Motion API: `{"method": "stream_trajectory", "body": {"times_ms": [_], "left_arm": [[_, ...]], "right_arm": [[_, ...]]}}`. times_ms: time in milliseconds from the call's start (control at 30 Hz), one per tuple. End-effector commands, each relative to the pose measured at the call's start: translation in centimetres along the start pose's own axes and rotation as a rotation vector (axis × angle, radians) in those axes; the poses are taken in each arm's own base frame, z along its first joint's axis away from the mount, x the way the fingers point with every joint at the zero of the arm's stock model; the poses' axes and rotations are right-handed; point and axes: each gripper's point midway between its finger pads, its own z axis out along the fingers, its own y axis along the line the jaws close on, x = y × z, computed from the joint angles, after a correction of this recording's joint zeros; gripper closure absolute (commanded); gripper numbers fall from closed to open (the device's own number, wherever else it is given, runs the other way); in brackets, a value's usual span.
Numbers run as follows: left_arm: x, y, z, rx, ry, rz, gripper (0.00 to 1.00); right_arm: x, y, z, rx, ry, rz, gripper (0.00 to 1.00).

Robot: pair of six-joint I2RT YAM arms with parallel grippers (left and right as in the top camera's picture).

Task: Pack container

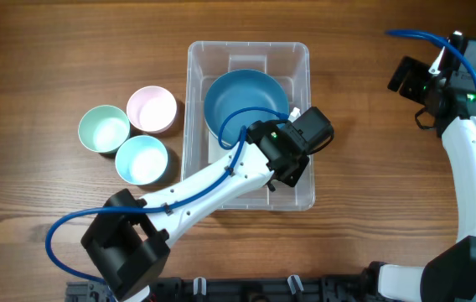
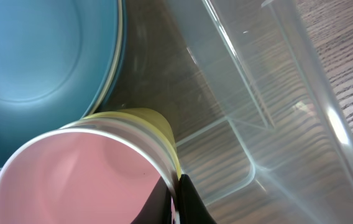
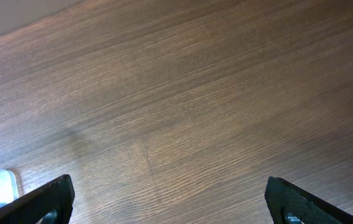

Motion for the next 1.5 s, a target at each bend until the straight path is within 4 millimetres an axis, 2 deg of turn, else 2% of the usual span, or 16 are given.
{"method": "stream_trajectory", "body": {"times_ms": [0, 200, 367, 400, 500, 567, 633, 867, 1033, 1300, 1400, 1433, 1467], "left_arm": [[-0.9, -0.2, -0.4, 0.003, -0.038, -0.005, 0.96], [-1.4, -1.8, -0.5, 0.092, -0.051, -0.007, 0.96], [-1.6, -1.9, -0.5, 0.094, -0.057, -0.007, 0.96], [-1.6, -1.9, -0.5, 0.094, -0.057, -0.007, 0.92], [-1.6, -1.9, -0.5, 0.094, -0.057, -0.004, 0.72], [-1.6, -1.9, -0.5, 0.094, -0.058, -0.004, 0.63], [-1.6, -1.9, -0.5, 0.094, -0.058, -0.005, 0.59], [-2.1, -1.9, -0.8, 0.093, -0.078, -0.007, 0.57], [-3.6, -1.6, -2.1, 0.078, -0.132, -0.016, 0.58], [-7.8, 2.1, -7.0, 0.003, -0.303, -0.096, 0.58], [-8.7, 5.6, -9.0, -0.043, -0.352, -0.174, 0.57], [-8.7, 7.5, -9.7, -0.077, -0.365, -0.228, 0.53], [-8.6, 10.1, -10.5, -0.118, -0.375, -0.296, 0.53]], "right_arm": [[-0.6, 0.0, -0.4, 0.005, -0.018, -0.004, 0.00], [-0.6, 0.0, -0.4, 0.005, -0.018, -0.003, 0.00], [-0.6, 0.0, -0.4, 0.005, -0.018, -0.004, 0.00], [-0.6, 0.0, -0.4, 0.005, -0.018, -0.003, 0.00], [-0.6, 0.0, -0.4, 0.005, -0.018, -0.004, 0.00], [-0.6, 0.0, -0.4, 0.005, -0.018, -0.003, 0.00], [-0.6, 0.0, -0.4, 0.005, -0.018, -0.004, 0.00], [-0.6, 0.0, -0.4, 0.005, -0.018, -0.004, 0.00], [-0.6, 0.0, -0.4, 0.004, -0.018, -0.004, 0.00], [-0.6, 0.0, -0.4, 0.005, -0.018, -0.004, 0.00], [-0.6, 0.0, -0.4, 0.005, -0.018, -0.004, 0.00], [-0.6, 0.0, -0.4, 0.005, -0.018, -0.003, 0.00], [-0.6, 0.0, -0.4, 0.005, -0.018, -0.004, 0.00]]}}
